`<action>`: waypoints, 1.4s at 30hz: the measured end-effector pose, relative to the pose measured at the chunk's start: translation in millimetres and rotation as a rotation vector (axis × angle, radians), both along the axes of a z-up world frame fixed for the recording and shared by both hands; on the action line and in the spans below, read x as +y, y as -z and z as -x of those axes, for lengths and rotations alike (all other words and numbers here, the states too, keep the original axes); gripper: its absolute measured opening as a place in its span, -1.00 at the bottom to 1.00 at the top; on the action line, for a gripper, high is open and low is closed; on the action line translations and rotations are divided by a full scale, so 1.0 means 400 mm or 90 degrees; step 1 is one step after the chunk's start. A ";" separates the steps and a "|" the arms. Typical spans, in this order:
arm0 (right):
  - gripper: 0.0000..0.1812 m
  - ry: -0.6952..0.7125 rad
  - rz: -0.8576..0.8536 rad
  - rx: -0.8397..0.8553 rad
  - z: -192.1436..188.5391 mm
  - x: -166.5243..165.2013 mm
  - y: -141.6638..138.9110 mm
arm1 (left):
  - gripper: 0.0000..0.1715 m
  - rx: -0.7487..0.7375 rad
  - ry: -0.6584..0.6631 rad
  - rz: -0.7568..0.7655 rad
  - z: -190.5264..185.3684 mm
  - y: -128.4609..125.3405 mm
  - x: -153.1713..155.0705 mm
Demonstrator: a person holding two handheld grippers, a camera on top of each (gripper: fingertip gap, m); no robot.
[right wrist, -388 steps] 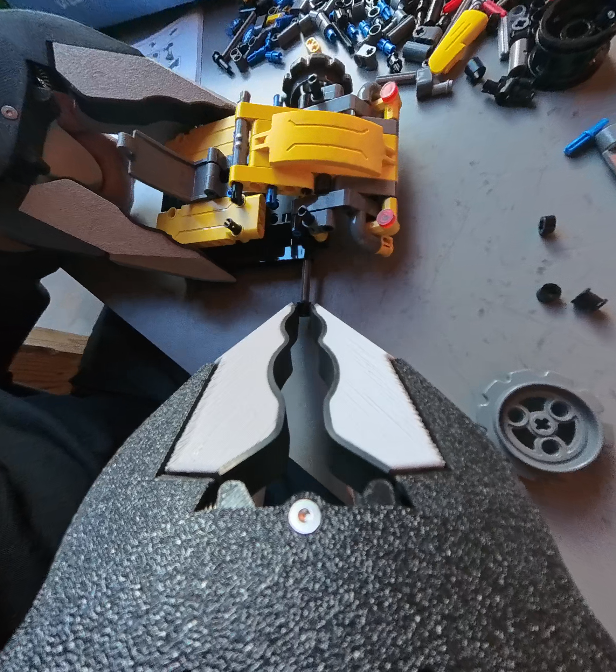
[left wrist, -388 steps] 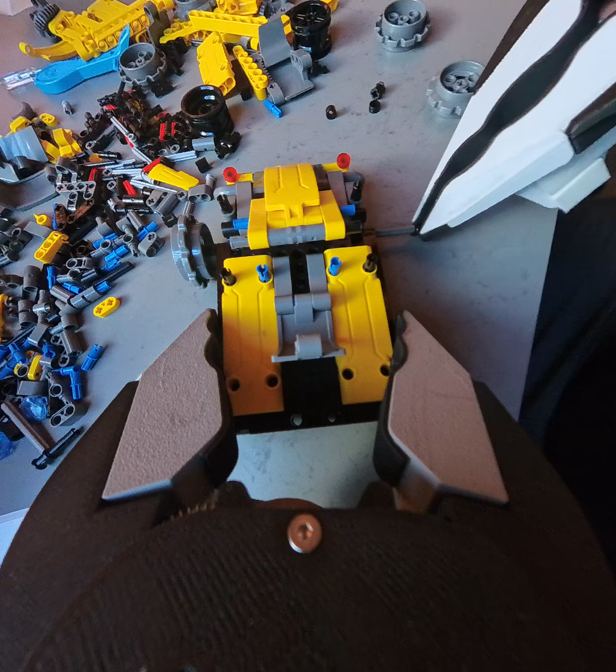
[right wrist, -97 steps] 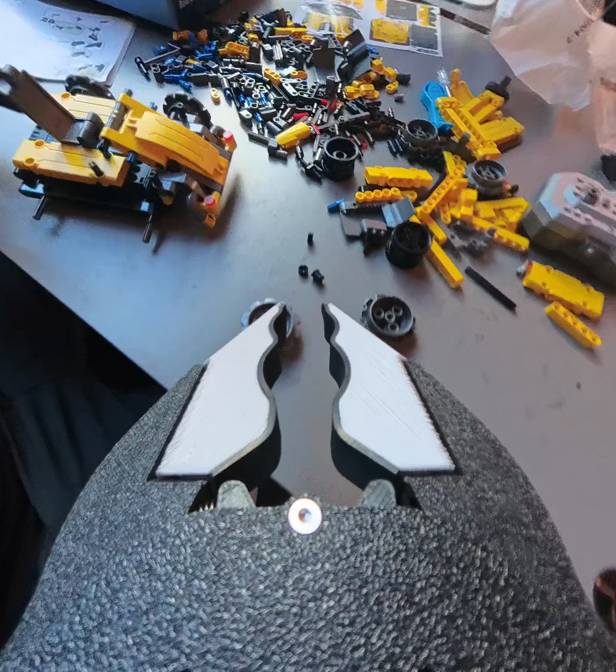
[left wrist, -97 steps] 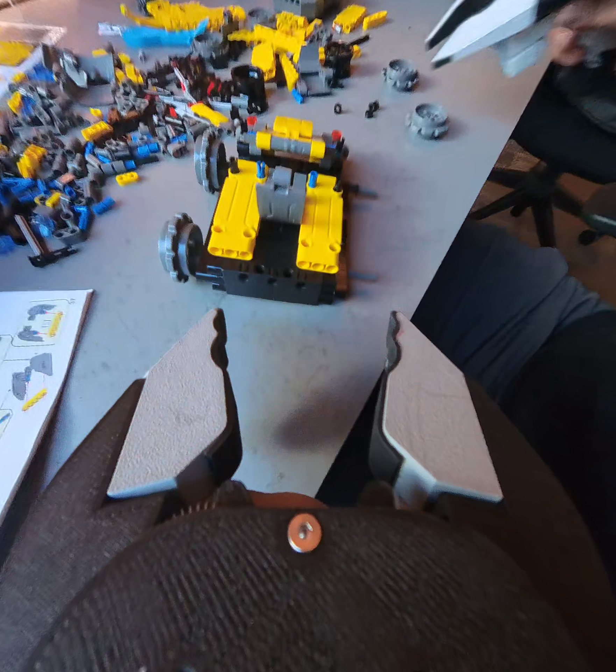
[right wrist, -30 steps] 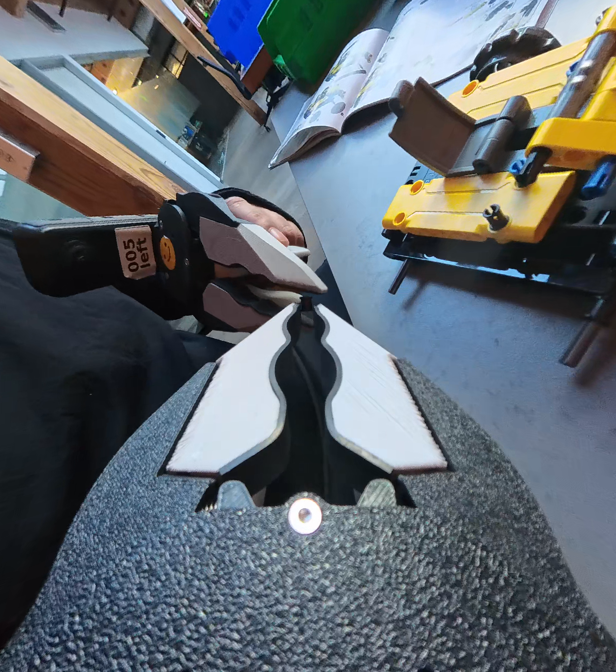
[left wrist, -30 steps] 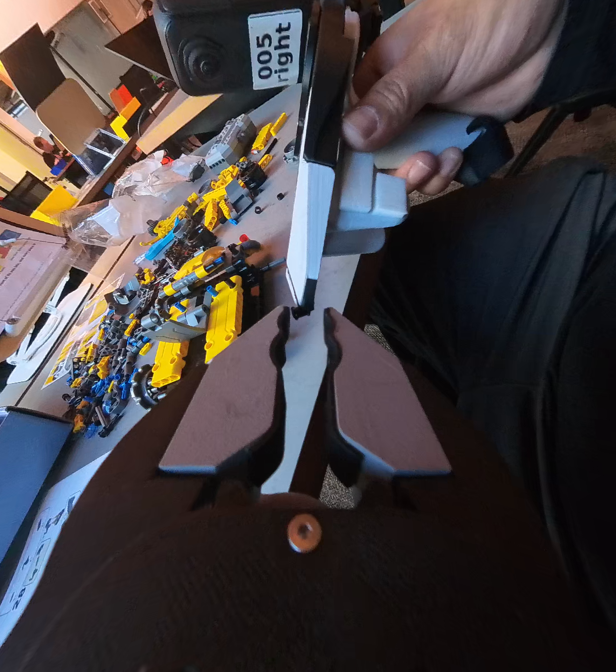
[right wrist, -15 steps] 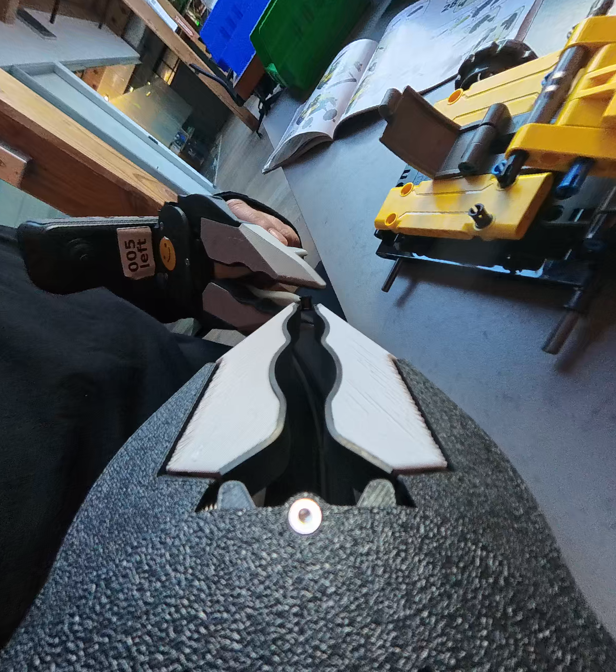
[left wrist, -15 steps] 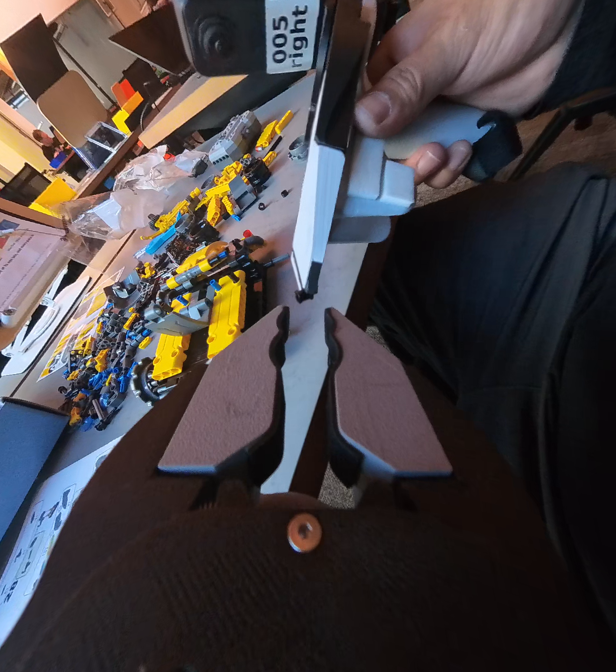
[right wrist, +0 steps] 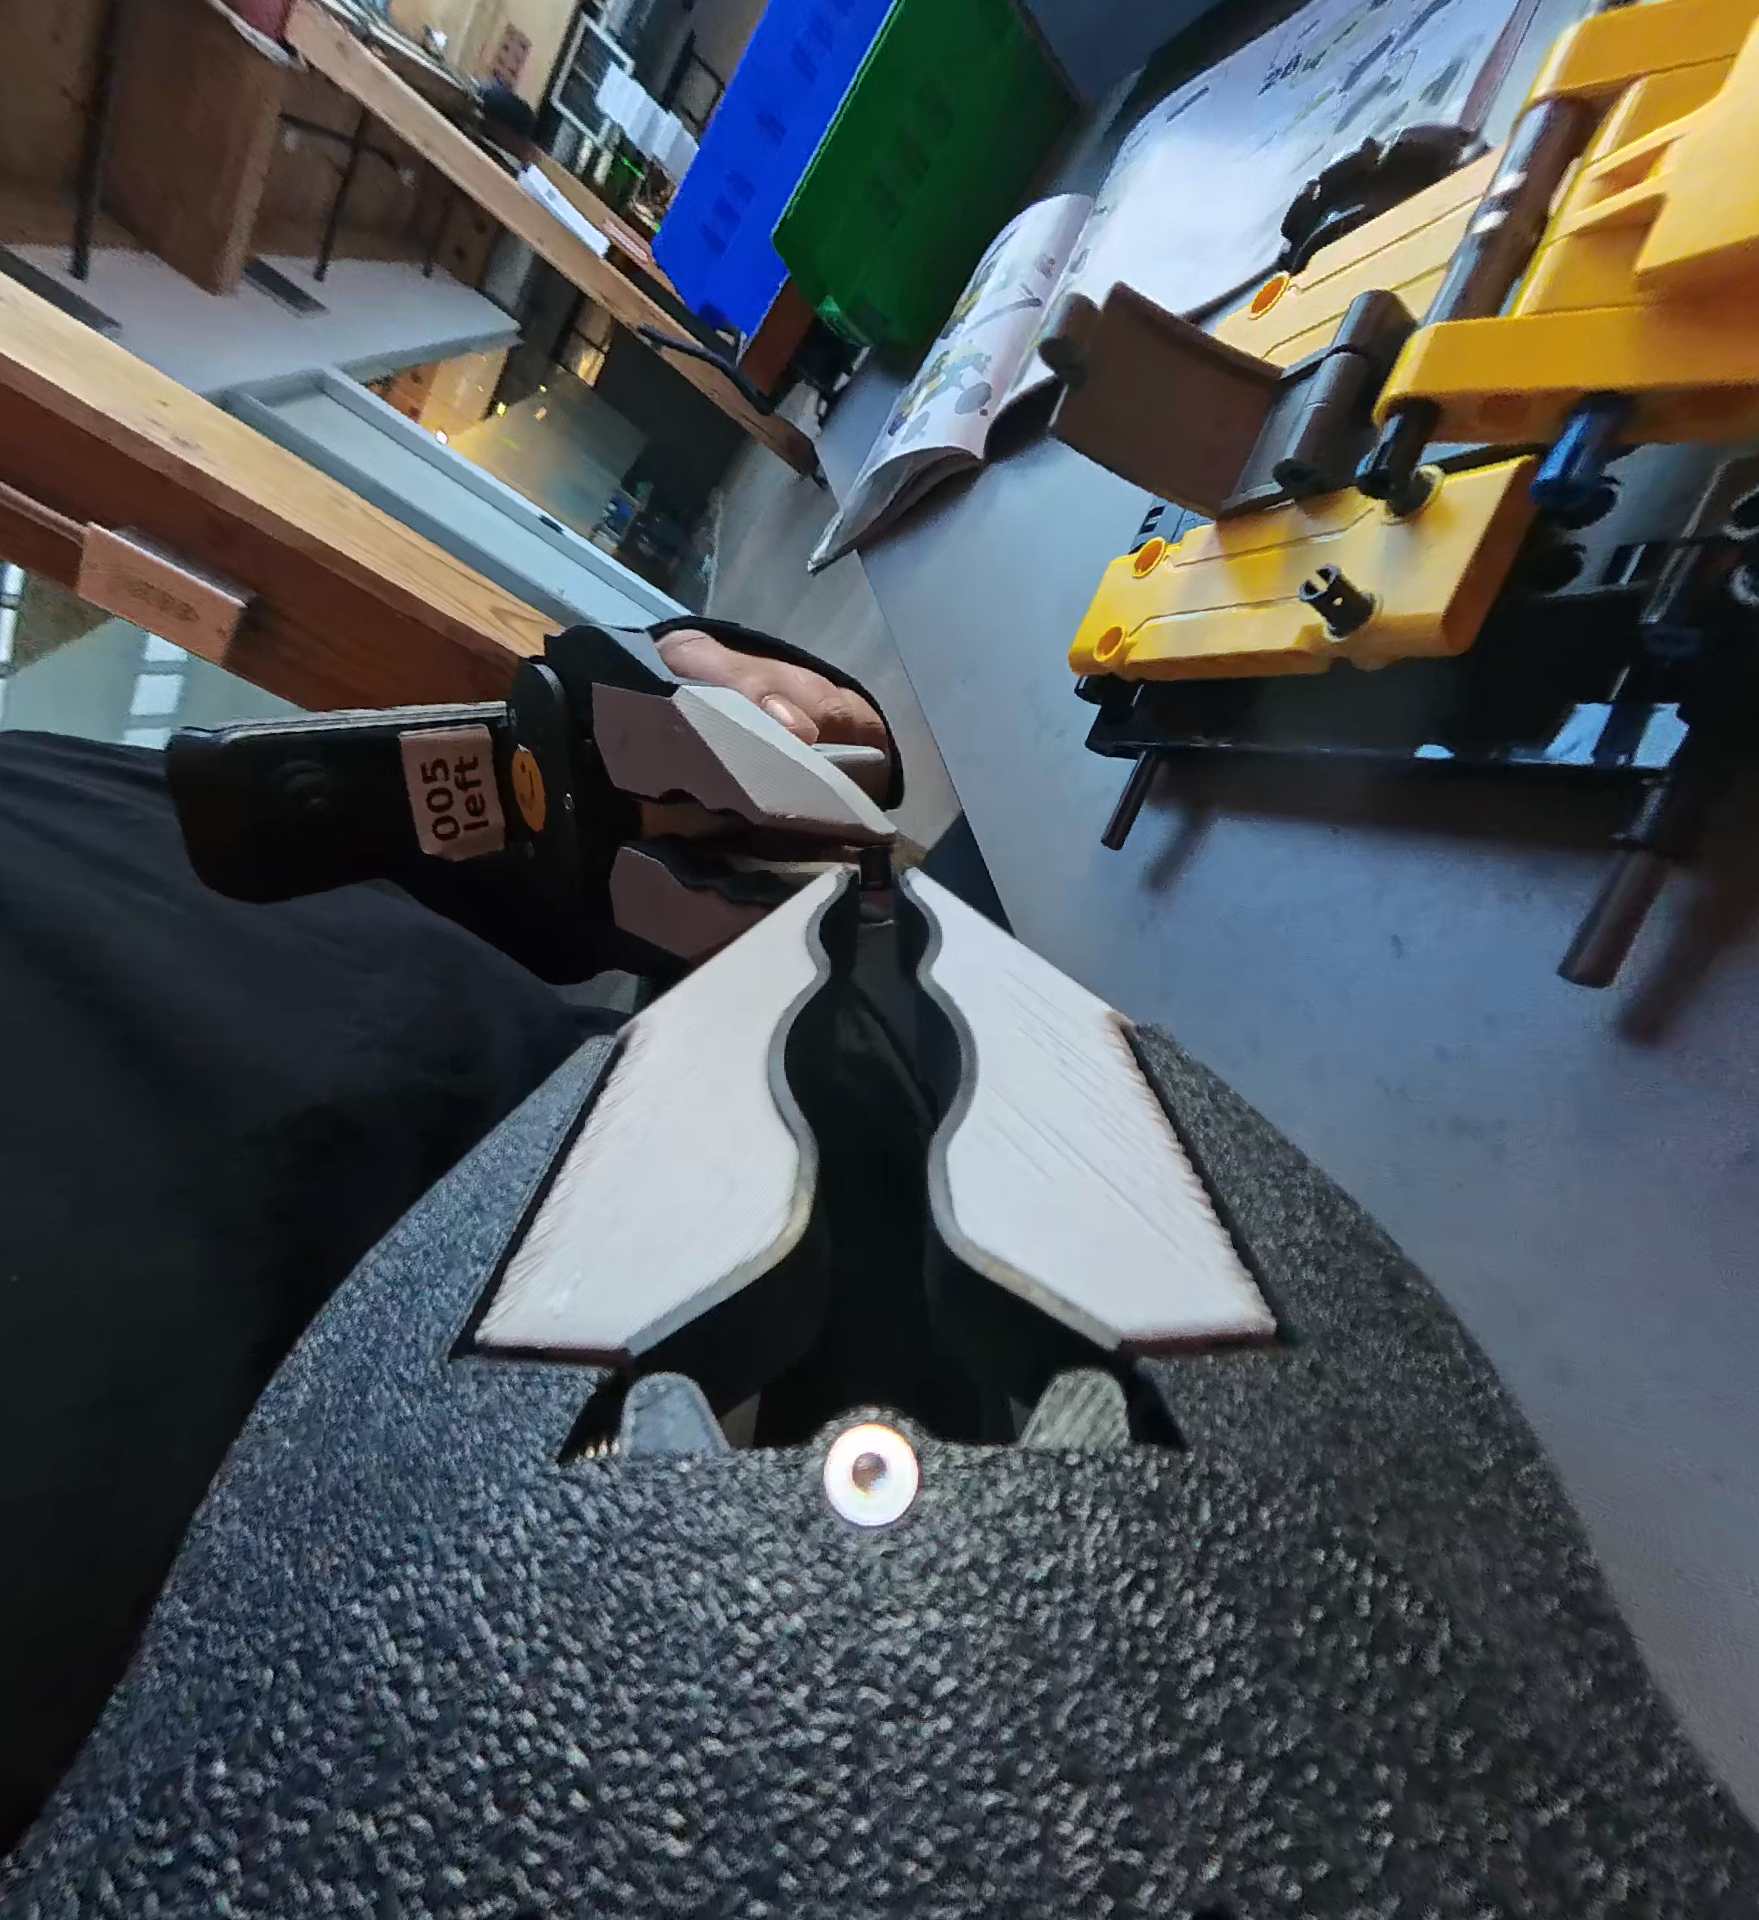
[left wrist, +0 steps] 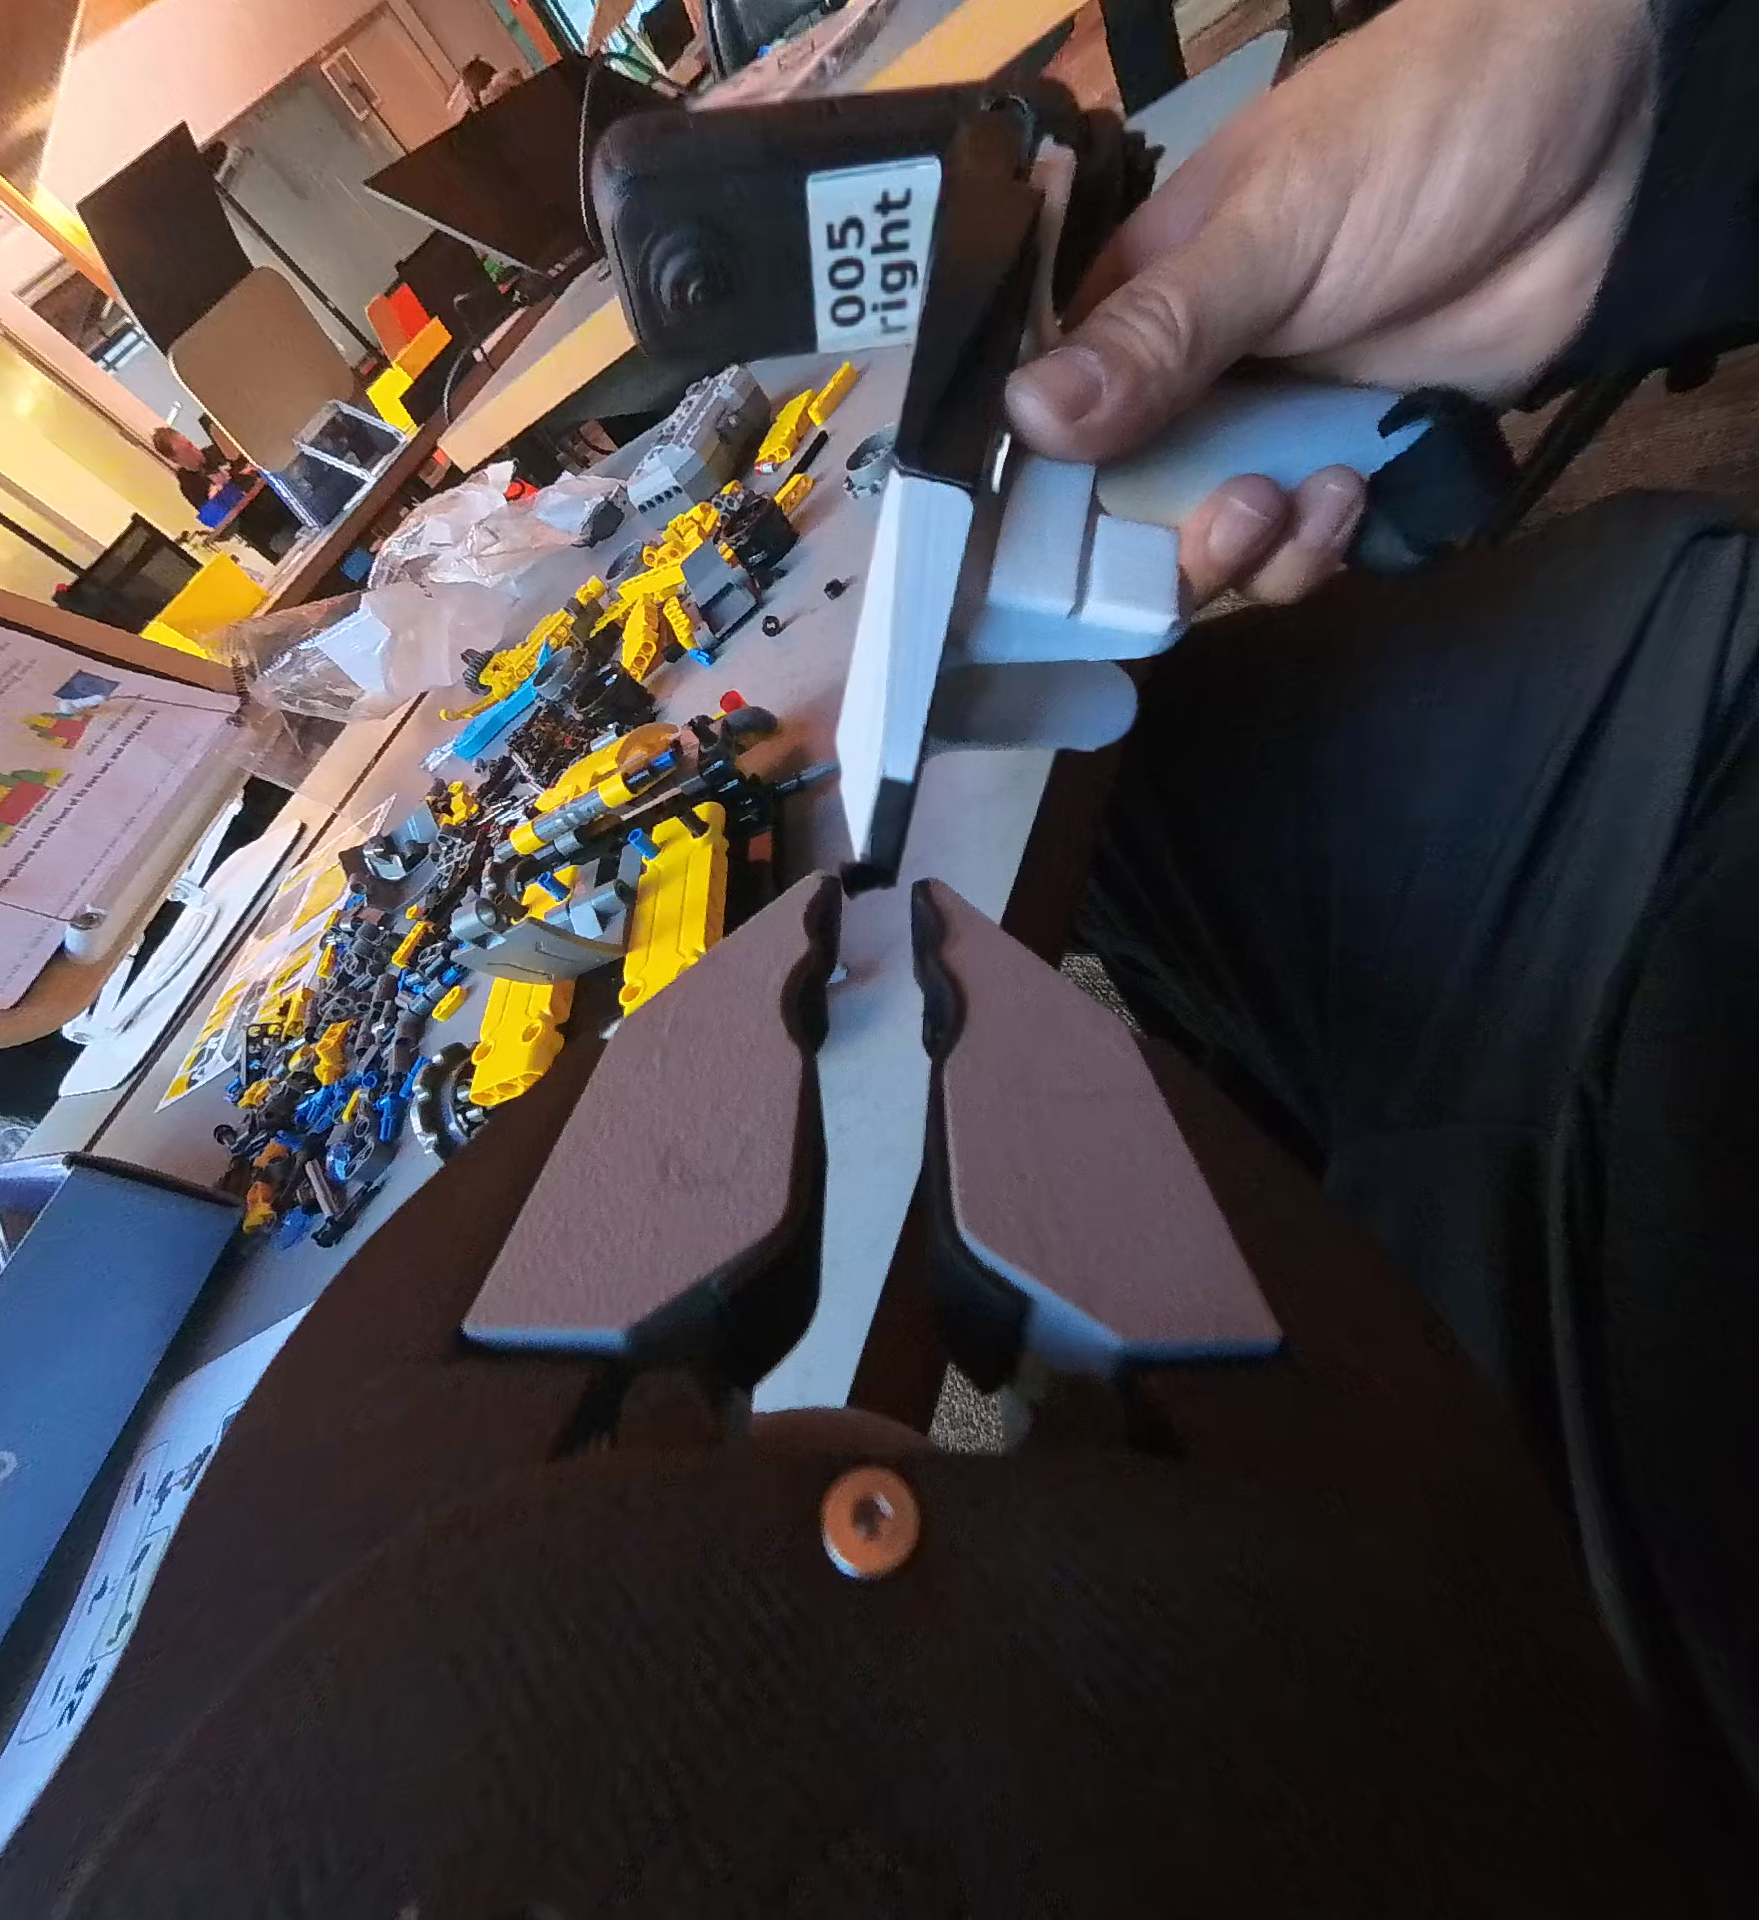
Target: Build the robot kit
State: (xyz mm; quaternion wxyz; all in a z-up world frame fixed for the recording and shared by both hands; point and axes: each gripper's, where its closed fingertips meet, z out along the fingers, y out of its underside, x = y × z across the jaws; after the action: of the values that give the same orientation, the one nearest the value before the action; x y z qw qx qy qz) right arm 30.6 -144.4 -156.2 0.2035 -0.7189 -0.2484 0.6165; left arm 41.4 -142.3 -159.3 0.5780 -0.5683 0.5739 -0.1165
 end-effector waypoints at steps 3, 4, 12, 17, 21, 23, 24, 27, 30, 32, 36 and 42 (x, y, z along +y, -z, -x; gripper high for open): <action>-0.92 -0.010 0.009 0.005 0.009 -0.009 0.004 | -0.91 0.001 0.004 -0.004 0.001 -0.001 -0.002; -0.92 -0.012 0.010 0.004 0.012 -0.010 0.006 | -0.92 0.001 0.003 -0.008 0.002 -0.003 0.000; -0.92 -0.006 0.010 0.035 0.015 -0.004 -0.017 | -0.93 -0.050 0.004 0.031 0.011 -0.025 0.007; -0.86 0.017 0.013 0.044 -0.001 0.010 -0.024 | -0.93 -0.051 -0.003 0.073 0.013 -0.013 0.014; -0.85 0.045 -0.043 -0.022 -0.007 0.015 -0.004 | -0.93 -0.060 0.004 0.062 0.006 -0.019 0.007; -0.85 0.045 -0.062 -0.038 0.000 0.008 -0.004 | -0.93 -0.061 0.006 0.043 0.005 -0.026 0.005; -0.85 0.040 -0.064 -0.030 0.004 0.004 -0.011 | -0.93 -0.058 0.010 0.037 0.004 -0.026 0.002; -0.87 0.026 -0.056 -0.003 0.013 -0.007 -0.028 | -0.93 -0.048 0.012 0.008 0.004 -0.029 -0.003; -0.91 0.017 -0.049 0.007 0.017 -0.011 -0.027 | -0.94 -0.042 0.011 -0.021 0.004 -0.036 -0.006; -0.92 0.013 -0.040 0.022 0.018 -0.014 -0.032 | -0.93 -0.044 0.013 -0.029 0.004 -0.040 -0.009; -0.92 0.007 -0.073 0.051 0.015 -0.022 -0.052 | -0.76 -0.119 0.022 0.034 0.000 -0.068 -0.018; -0.93 0.009 -0.222 0.029 -0.002 -0.035 -0.078 | -0.72 -0.206 0.123 0.243 0.011 -0.080 -0.049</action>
State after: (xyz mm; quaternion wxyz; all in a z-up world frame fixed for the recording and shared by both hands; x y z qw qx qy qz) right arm 31.3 -158.5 -125.2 0.3352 -0.6604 -0.3416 0.5786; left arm 37.0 -161.9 -127.1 0.5306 -0.5836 0.4933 -0.3668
